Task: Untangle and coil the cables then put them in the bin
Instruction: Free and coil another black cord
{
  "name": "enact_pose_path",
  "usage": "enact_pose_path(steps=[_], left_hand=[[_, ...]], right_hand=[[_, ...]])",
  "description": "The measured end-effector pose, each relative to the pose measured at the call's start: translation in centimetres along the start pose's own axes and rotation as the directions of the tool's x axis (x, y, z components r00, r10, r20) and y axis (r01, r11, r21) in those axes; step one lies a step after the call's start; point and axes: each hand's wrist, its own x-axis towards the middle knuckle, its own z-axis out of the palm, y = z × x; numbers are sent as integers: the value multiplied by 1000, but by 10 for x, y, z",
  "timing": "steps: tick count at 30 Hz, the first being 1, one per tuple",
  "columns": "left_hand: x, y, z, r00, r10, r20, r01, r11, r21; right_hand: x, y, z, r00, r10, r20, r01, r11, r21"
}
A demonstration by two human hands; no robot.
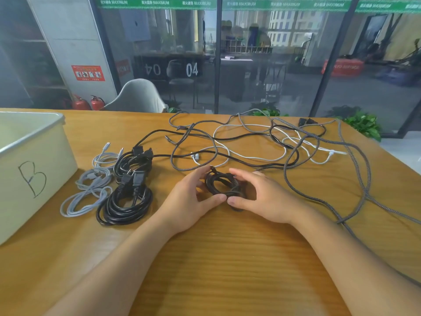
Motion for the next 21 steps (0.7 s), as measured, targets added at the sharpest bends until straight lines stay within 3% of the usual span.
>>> enact_pose_path(steps=[9, 21], left_hand=[[-34, -1, -20, 998, -4, -64, 11, 993, 113], [-100, -18, -68, 959, 73, -274, -46, 994, 101]], right_hand=[[-5, -30, 16, 993, -93, -68, 93, 996, -10], [-10, -103, 54, 949, -255, -183, 285, 945, 160]])
